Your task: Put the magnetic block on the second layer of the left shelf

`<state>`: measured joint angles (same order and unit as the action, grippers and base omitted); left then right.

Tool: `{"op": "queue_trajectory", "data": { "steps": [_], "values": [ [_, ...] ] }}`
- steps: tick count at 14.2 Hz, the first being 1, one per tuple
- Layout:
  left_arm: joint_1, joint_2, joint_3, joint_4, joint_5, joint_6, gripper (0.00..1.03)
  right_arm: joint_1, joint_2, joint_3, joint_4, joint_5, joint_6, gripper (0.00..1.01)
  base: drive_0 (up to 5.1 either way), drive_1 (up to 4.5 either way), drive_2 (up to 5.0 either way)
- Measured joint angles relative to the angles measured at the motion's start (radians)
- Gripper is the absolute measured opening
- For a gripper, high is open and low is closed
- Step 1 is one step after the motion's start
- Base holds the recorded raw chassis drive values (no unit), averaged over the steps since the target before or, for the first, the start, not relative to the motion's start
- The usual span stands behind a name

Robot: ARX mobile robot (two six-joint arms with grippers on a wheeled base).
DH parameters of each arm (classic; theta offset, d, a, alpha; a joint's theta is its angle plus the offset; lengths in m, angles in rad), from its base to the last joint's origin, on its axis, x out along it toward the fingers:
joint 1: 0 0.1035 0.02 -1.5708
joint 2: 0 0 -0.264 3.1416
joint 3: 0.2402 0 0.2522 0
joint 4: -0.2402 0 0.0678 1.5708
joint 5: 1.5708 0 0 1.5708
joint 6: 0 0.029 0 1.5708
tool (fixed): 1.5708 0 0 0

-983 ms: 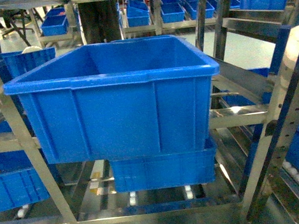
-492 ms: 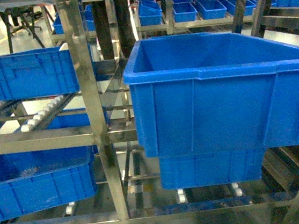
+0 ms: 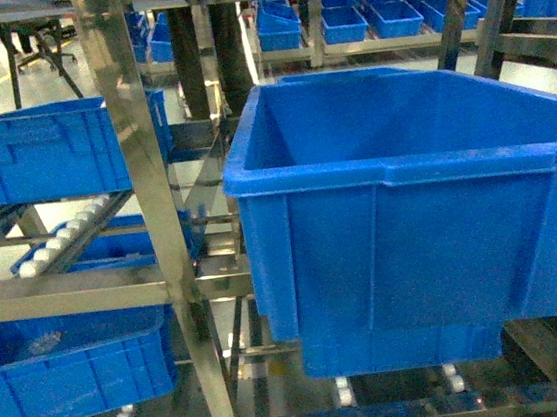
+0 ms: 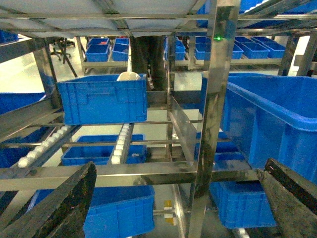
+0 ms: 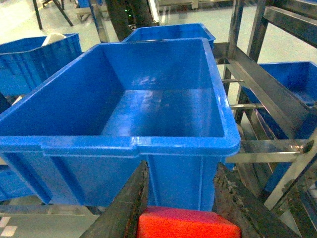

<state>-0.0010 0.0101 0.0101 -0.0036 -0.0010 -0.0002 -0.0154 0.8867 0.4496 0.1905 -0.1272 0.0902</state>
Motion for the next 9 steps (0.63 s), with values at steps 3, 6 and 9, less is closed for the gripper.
{"op": "queue_trajectory", "data": {
  "steps": [3,6,9],
  "values": [
    [0.0,0.0,0.0,0.0,0.0,0.0,0.98,0.0,0.003,0.0,-0.002,0.0,0.0,0.33,0.1,4.44,-4.1],
    [0.0,0.0,0.0,0.003,0.001,0.0,0.98,0.0,0.002,0.0,0.002,0.0,0.0,0.33,0.1,4.44,-4.1],
    [0.001,0.0,0.0,-0.002,0.002,0.0,0.98,0.0,0.006,0.0,0.003,0.0,0.0,0.33,0.0,1.48,-1.4]
  ]
}}
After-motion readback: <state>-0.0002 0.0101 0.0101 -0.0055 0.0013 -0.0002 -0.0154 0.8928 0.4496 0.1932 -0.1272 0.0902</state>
